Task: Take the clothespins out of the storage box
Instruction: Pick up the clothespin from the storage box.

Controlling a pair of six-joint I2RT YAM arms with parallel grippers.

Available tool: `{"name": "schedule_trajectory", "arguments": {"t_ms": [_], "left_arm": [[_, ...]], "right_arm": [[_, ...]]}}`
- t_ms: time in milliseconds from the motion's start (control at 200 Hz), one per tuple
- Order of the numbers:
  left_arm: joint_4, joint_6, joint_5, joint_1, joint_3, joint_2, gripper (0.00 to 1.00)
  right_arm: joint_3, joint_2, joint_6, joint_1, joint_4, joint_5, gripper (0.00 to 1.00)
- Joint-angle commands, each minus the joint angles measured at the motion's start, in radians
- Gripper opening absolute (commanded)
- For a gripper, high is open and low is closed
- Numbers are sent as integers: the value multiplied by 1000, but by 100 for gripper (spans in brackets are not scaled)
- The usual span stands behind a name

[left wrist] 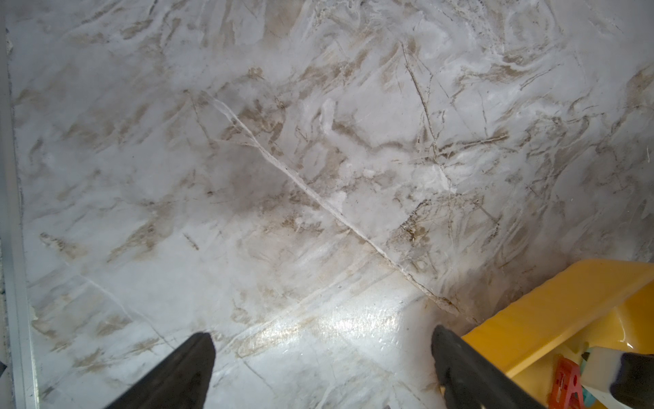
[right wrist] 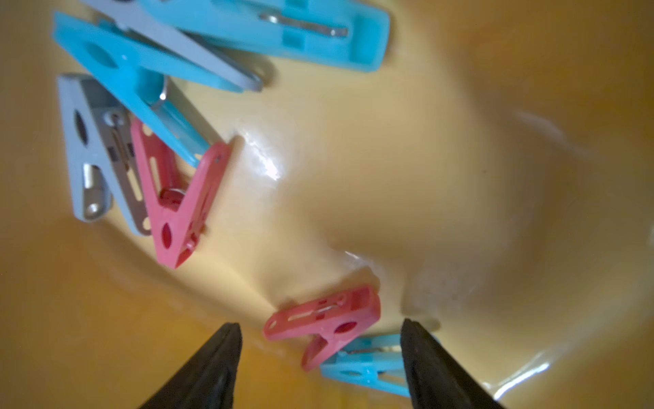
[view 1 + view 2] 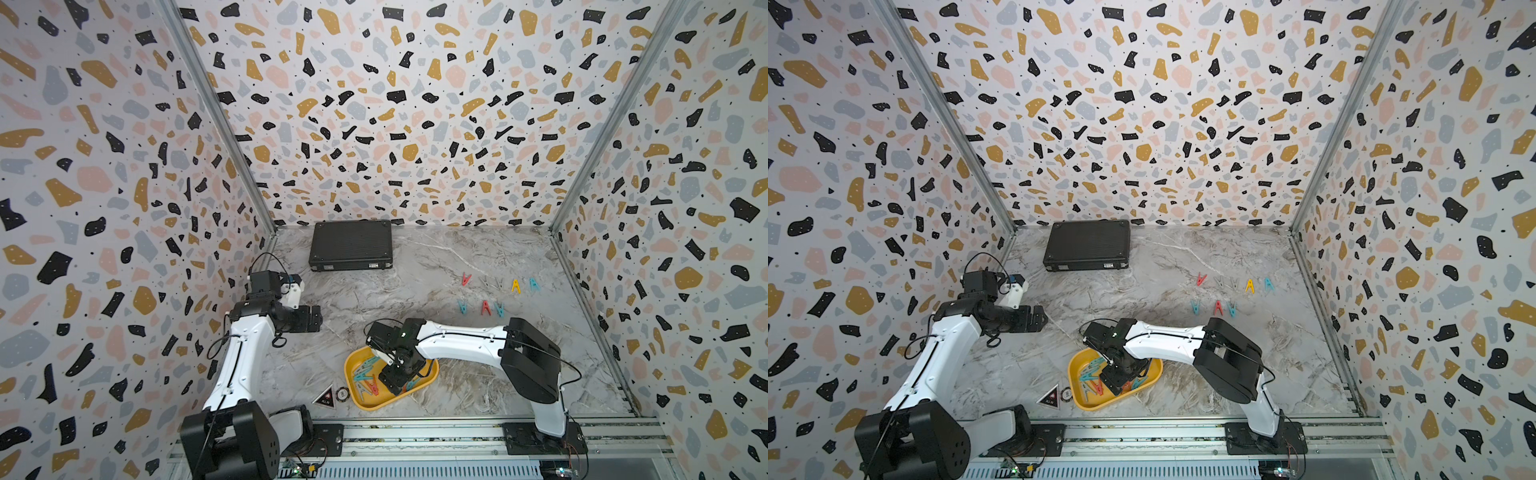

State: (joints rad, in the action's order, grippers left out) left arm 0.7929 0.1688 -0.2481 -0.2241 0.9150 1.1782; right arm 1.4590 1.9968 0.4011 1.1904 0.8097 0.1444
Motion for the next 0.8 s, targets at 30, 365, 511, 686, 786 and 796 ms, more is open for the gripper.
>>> {"name": "schedule_trajectory", "arguments": {"t_ms": [30, 365, 511, 686, 786, 796], "left_arm": [[1, 3, 1, -6, 15, -14, 100], [2, 4, 4, -5, 15, -17, 100], [1, 4, 6, -4, 14, -18, 100], [0, 4, 4, -5, 13, -18, 100], [2, 3, 3, -6, 13, -19, 100], [2, 4, 3, -6, 13, -19, 100]], "right_arm": [[6, 38, 7, 0, 3, -29, 71], [58, 71, 7, -39, -36, -95, 36], [92, 73, -3, -53, -38, -104, 30], [104, 54, -1, -58, -40, -132, 25], [101, 38, 1, -60, -41, -153, 22], [99, 37, 1, -60, -41, -155, 22]]}}
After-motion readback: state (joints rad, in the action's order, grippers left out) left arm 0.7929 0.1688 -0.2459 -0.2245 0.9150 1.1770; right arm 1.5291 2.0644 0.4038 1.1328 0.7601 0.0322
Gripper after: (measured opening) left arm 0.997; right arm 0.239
